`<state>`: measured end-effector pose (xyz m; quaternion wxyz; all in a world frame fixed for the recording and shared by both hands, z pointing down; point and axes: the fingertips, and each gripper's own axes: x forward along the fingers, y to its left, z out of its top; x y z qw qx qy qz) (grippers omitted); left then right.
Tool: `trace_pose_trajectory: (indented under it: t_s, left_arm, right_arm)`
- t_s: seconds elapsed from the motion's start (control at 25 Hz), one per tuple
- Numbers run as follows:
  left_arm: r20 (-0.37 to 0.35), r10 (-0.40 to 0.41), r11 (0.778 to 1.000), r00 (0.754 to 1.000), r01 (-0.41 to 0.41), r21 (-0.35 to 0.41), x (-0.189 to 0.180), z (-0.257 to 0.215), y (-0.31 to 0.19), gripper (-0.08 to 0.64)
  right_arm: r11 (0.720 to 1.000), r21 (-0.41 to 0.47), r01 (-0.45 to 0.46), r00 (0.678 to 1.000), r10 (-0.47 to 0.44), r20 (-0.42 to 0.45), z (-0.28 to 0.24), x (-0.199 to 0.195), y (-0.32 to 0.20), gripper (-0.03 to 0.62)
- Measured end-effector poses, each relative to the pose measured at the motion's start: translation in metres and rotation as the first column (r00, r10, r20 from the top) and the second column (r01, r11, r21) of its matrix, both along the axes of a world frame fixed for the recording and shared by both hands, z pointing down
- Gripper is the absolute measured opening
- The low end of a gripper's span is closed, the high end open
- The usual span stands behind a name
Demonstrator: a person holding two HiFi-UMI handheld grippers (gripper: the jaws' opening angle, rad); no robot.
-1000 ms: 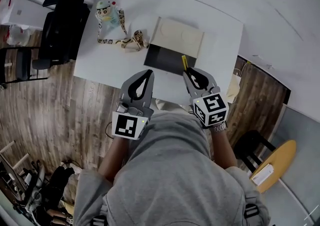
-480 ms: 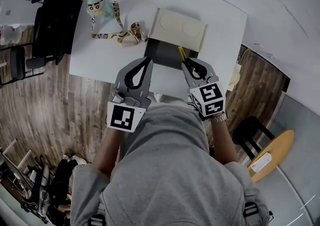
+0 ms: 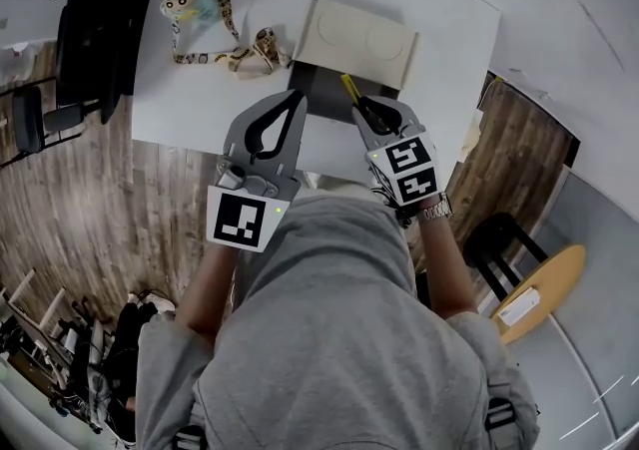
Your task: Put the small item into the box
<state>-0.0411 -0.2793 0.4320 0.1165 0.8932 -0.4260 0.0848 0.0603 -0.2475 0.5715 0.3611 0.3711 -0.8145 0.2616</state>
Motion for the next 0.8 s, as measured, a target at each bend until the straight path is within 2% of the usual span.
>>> trace_pose_trajectory:
  t_s: [0.6,0.8]
  left_arm:
    - [0.004,0.003,1.000,1.000,-0.003,-0.006,-0.002,0.005,-0.011,0.003]
    - [0.006,0.008,1.000,1.000,-0.008,-0.010,-0.002,0.008,-0.015,0.003]
  right_arm:
    - [0.985,-0.165,0.057,0.992,-0.075,-0.101,0.058,-0.002,0.015,0.081]
    - [0.978,-0.193,0.076,0.985,-0.103,-0.135,0.073,-0.002,0.019,0.081]
